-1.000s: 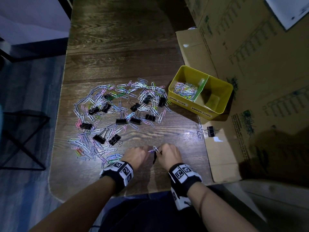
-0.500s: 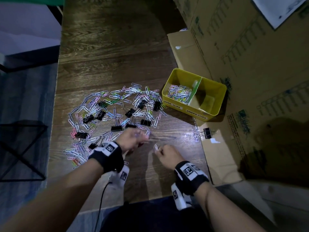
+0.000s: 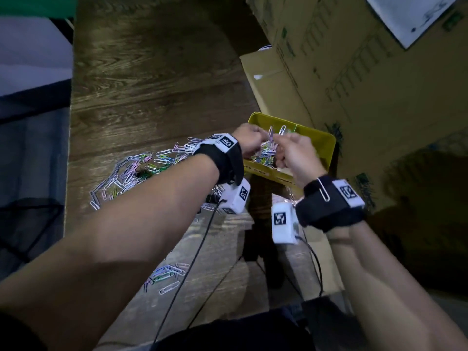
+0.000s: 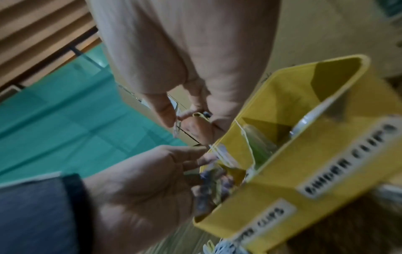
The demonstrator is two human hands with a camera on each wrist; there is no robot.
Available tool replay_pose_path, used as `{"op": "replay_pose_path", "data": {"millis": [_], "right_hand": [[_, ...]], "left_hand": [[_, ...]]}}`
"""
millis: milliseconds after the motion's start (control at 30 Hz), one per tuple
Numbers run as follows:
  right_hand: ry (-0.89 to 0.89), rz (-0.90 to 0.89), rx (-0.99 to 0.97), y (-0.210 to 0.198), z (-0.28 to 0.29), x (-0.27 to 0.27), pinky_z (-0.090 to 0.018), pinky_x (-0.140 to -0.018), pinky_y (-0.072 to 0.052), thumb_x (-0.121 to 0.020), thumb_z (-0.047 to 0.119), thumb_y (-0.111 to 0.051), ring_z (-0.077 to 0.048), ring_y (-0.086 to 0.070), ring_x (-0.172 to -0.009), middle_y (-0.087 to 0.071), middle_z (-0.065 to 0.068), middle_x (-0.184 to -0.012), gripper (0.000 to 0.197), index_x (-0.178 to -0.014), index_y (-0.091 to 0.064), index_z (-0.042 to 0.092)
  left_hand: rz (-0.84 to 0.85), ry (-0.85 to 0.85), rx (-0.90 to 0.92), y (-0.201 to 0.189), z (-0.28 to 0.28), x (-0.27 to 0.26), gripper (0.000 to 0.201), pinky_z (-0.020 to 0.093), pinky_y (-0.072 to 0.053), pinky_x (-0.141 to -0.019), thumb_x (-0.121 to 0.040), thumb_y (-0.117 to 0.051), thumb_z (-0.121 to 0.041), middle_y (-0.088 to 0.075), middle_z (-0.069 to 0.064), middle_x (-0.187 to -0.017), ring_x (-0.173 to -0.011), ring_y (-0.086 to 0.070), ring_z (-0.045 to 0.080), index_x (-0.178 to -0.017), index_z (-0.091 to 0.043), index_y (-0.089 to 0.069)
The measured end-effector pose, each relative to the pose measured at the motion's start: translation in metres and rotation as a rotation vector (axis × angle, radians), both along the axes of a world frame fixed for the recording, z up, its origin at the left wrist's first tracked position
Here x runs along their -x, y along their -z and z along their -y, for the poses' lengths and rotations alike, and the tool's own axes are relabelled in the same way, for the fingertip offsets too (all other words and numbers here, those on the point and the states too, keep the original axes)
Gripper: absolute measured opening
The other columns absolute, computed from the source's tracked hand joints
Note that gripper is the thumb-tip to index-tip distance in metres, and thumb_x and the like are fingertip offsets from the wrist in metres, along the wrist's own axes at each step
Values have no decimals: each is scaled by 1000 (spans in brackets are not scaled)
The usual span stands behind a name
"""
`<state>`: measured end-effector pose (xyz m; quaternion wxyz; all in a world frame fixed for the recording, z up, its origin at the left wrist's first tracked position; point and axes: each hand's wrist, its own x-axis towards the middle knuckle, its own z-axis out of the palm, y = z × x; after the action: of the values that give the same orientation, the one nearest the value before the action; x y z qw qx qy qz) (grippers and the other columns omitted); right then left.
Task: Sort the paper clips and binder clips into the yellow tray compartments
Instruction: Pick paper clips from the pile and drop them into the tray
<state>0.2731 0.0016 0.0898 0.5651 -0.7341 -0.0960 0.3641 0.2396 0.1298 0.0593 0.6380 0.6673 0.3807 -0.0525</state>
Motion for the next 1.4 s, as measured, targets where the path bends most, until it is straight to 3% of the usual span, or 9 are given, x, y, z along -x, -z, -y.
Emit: {"op": "replay_pose_path", "data": {"millis": [167, 267, 333, 500, 667, 867, 967, 1100, 1400], "right_hand": [[-49, 228, 268, 18, -33, -30, -43, -76, -56, -82, 19, -55, -21, -60, -54, -59, -1, -58, 24, -59, -55, 18], [-196, 341, 450, 27, -45, -31, -39, -101, -45, -87, 25, -60, -26, -61, -102, -69, -10, -96, 11, -87, -67, 16], [-258, 364, 536, 32, -48, -28, -37, -107, -38, -86, 32, -67, -25, -50, -121, -61, -10, -121, 32, -114, -62, 17], [-309, 556, 456, 22, -51, -1, -28, -95, -42, -87, 24, -64, -22, -57, -113, -65, -6, -116, 27, -114, -64, 21], [-640, 632, 117, 0, -54, 74, -20, -78, -47, -88, 15, -63, -14, -64, -81, -70, 0, -90, 17, -103, -70, 17], [-1248, 664, 130, 33, -51, 178, -31, -90, -46, -89, 7, -59, -18, -57, -102, -61, -9, -118, 32, -120, -62, 11], [-1373, 755, 224, 64, -61, 214, -33, -85, -48, -88, 4, -57, -25, -55, -108, -47, -5, -130, 48, -133, -52, 21], [-1391, 816, 343, 104, -74, 243, -41, -74, -55, -85, 8, -63, -26, -63, -91, -51, -2, -115, 39, -119, -62, 27], [-997, 822, 450, 88, -75, 231, -13, -68, -46, -91, 2, -53, -12, -59, -79, -62, -7, -101, 20, -106, -66, 1]], "left_hand": [[20, -76, 15, 8, -7, 11, 26, 26, -28, -50, -89, -52, -6, -55, 10, -75, -59, -41, 17, -113, -2, -61], [128, -177, 92, -2, -14, 33, 21, 19, -41, -46, -90, -45, 2, -60, 13, -84, -71, -56, 20, -96, -3, -64], [174, -244, 130, -10, -17, 54, 21, 18, -54, -61, -91, -45, 3, -65, 11, -90, -82, -64, 19, -99, -2, -63], [166, -311, 132, -23, -30, 131, 12, 25, -51, -62, -89, -53, -1, -62, 9, -80, -68, -62, 16, -99, -1, -60], [-100, -52, -317, -20, -49, 228, 6, 14, -43, -49, -88, -60, -8, -65, 8, -77, -56, -57, 7, -92, -7, -65], [-350, 103, -597, 14, -52, 342, 17, 27, -46, -71, -81, -69, -17, -63, -2, -86, -79, -61, 18, -92, -28, -65], [-358, 198, -648, 33, -45, 368, 30, 27, -41, -81, -74, -76, -22, -55, 5, -101, -94, -57, 25, -103, -22, -66], [-379, 236, -668, 57, -37, 369, 50, 33, -47, -90, -77, -72, -32, -47, 9, -120, -99, -58, 27, -123, -19, -56], [-193, 155, -704, 72, -41, 371, 27, 36, -54, -80, -80, -67, -23, -53, 8, -109, -87, -60, 25, -105, -12, -64]]}}
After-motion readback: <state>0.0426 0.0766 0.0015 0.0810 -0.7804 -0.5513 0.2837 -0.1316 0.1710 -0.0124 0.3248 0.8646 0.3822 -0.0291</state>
